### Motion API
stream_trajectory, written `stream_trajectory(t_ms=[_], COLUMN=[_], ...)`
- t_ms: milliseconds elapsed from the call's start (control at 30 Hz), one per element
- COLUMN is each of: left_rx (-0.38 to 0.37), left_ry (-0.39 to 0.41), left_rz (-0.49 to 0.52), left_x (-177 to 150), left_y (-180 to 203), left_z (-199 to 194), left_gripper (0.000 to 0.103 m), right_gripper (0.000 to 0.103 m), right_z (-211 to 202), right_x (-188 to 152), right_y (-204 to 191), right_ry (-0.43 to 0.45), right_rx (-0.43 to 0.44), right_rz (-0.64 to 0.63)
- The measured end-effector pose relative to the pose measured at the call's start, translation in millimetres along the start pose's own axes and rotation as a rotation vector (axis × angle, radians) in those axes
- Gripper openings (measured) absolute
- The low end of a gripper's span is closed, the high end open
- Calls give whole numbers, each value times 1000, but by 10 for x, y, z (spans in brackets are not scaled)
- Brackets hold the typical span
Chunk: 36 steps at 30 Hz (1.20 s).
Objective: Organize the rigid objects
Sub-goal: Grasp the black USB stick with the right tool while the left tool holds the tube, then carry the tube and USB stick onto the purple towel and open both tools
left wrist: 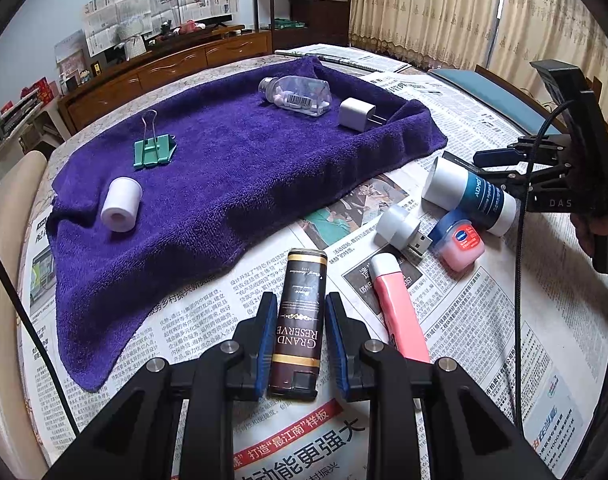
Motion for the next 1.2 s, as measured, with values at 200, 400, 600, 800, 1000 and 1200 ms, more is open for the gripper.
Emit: stream_trajectory(t_ms=[200, 400, 600, 800, 1000, 1200], left_rx=[5, 9, 29, 27, 24, 25], left_ry=[1, 4, 5, 23, 46, 61], left_rz=[-8, -10, -20, -36, -46, -71], left_x=[-3, 0, -15, 10, 59, 116], left_y=[-2, -4, -41, -48, -51, -98], left_z=[2, 1, -19, -86, -175, -226], left_gripper=[24, 24, 24, 24, 24, 24], right_gripper=[21, 22, 21, 21, 21, 21], right_z=[-14, -25, -54, -123, -181, -199], right_x=[13, 19, 12, 29, 69, 120], right_y=[-58, -20, -23, 11, 79, 57], right_ry=[7, 11, 12, 28, 45, 53], right_rx=[11, 52, 75, 86, 104, 124], right_rz=[-23, 25, 41, 54, 83, 93])
Point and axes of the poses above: each gripper's, at about its wrist camera, not at the fingertips, and z roughly the way its jaws point, y to its right, x to its top, the point moved 6 cm from there along z, roughly the way its jaws point
